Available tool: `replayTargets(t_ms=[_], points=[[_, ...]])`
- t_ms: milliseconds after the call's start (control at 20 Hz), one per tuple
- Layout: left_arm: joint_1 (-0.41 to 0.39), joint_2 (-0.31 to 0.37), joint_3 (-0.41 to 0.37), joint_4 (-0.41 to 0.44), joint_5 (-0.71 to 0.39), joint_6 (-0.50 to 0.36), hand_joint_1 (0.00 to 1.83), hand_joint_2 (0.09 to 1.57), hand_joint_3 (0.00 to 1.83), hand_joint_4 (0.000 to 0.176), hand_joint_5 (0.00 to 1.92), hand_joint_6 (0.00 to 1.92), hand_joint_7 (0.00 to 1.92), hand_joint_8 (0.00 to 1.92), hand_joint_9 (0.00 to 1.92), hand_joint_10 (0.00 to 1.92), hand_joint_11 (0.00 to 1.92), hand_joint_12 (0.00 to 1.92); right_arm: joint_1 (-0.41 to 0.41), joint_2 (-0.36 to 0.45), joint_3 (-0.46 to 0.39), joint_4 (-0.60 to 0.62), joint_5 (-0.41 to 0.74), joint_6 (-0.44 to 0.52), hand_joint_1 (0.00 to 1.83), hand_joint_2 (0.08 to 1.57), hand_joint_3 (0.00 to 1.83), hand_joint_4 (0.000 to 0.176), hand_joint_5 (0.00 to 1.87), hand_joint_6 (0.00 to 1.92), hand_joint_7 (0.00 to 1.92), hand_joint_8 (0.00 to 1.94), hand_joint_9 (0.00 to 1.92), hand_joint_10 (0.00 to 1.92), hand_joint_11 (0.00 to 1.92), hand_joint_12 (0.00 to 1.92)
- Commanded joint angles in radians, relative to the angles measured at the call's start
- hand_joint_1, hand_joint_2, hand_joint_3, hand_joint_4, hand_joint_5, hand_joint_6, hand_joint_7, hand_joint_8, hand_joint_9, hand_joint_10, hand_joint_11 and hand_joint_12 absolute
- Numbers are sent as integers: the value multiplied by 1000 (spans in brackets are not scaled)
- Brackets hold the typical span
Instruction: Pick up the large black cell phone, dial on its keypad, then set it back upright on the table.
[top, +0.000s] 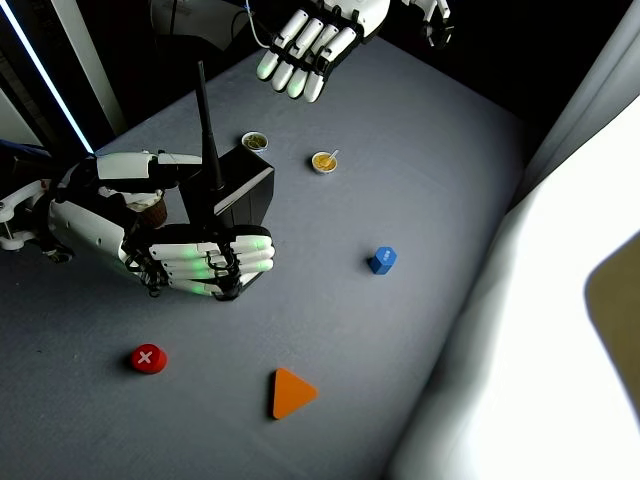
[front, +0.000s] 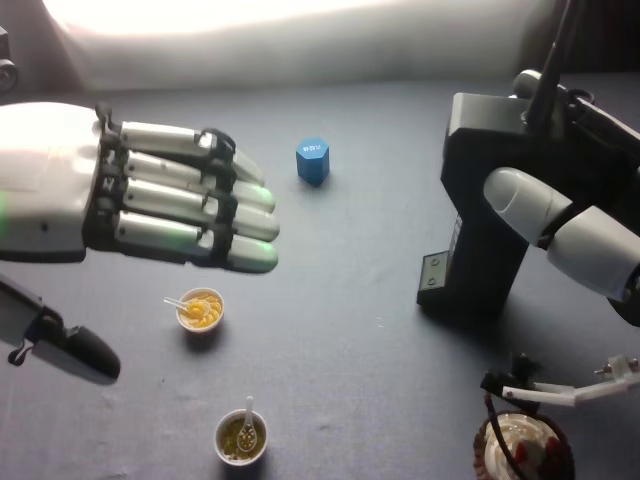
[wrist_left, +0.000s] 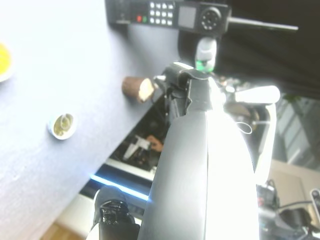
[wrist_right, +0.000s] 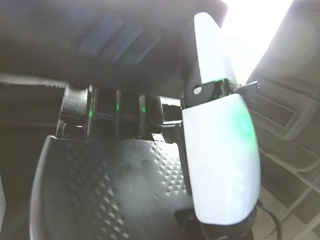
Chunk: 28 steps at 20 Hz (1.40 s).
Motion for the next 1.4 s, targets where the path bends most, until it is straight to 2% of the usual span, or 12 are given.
replayTargets(t_ms=[0, 200, 250, 350, 450, 500, 550, 800, 1050, 1100, 1200, 1350], points=[[-19, 1, -6, -97, -59, 3, 459, 1067, 0, 0, 193, 2, 228, 2, 235, 1, 0, 756, 10, 6, 1, -62, 92, 14, 1307, 1187, 1, 0, 651, 2, 773, 6, 799, 15, 477, 846], [-17, 2, -12, -104, -37, 2, 456, 1069, 0, 0, 190, 1, 214, 2, 222, 1, 0, 718, 10, 6, 2, -62, 91, 14, 1363, 1142, 0, 0, 777, 10, 894, 12, 948, 27, 653, 797], [-17, 2, -12, -109, -38, 1, 441, 1075, 2, 0, 181, 2, 201, 2, 204, 4, 0, 645, 10, 6, 2, -62, 91, 14, 1462, 1115, 32, 0, 675, 975, 894, 802, 1019, 734, 866, 1356], [-17, 2, -12, -110, -36, 1, 456, 1070, 0, 0, 199, 6, 223, 7, 228, 12, 0, 695, 10, 7, 2, -62, 91, 14, 1482, 1124, 8, 0, 711, 1080, 868, 984, 1034, 894, 876, 1513], [-19, 2, -14, -112, -30, 2, 450, 1073, 1, 0, 189, 4, 219, 5, 225, 6, 0, 654, 10, 7, 3, -62, 92, 14, 1488, 1102, 1, 0, 870, 914, 896, 998, 1041, 965, 900, 1505], [-21, 2, -15, -113, -24, 2, 428, 1071, 1, 0, 198, 2, 242, 7, 246, 9, 0, 728, 10, 9, 3, -68, 92, 14, 1392, 1088, 0, 0, 956, 874, 983, 924, 1066, 1070, 978, 1088], [-22, 2, -17, -119, -19, 2, 436, 1075, 2, 0, 194, 0, 237, 3, 235, 3, 0, 679, 11, 11, 4, -71, 92, 14, 1477, 1070, 0, 0, 1046, 674, 1013, 847, 1097, 927, 873, 1422], [-28, 3, -24, -172, 13, 14, 415, 1077, 0, 0, 189, 2, 249, 3, 248, 6, 0, 721, 13, 22, 10, -83, 92, 15, 1489, 1094, 2, 0, 1023, 762, 898, 985, 1015, 1032, 804, 1543], [-38, 3, -23, -178, 28, 50, 446, 1068, 0, 0, 207, 4, 253, 2, 245, 2, 0, 697, 23, 38, 39, -102, 93, 31, 1385, 1094, 1, 0, 998, 828, 927, 1002, 1035, 1130, 983, 1072], [-38, 3, -23, -180, 33, 58, 451, 1070, 0, 0, 202, 1, 251, 1, 245, 1, 0, 700, 26, 41, 46, -107, 93, 35, 1472, 1086, 9, 0, 1005, 771, 919, 983, 1040, 1009, 854, 1448], [-39, 3, -23, -185, 42, 80, 426, 1072, 0, 0, 186, 1, 243, 2, 238, 3, 0, 645, 36, 47, 58, -116, 93, 43, 1492, 1091, 0, 0, 1009, 758, 893, 1013, 1027, 979, 852, 1523], [-40, 3, -23, -192, 52, 102, 472, 1062, 0, 0, 186, 3, 228, 1, 227, 3, 0, 618, 39, 56, 66, -143, 95, 51, 1383, 1105, 1, 0, 905, 965, 910, 1040, 1070, 1060, 1052, 991]])
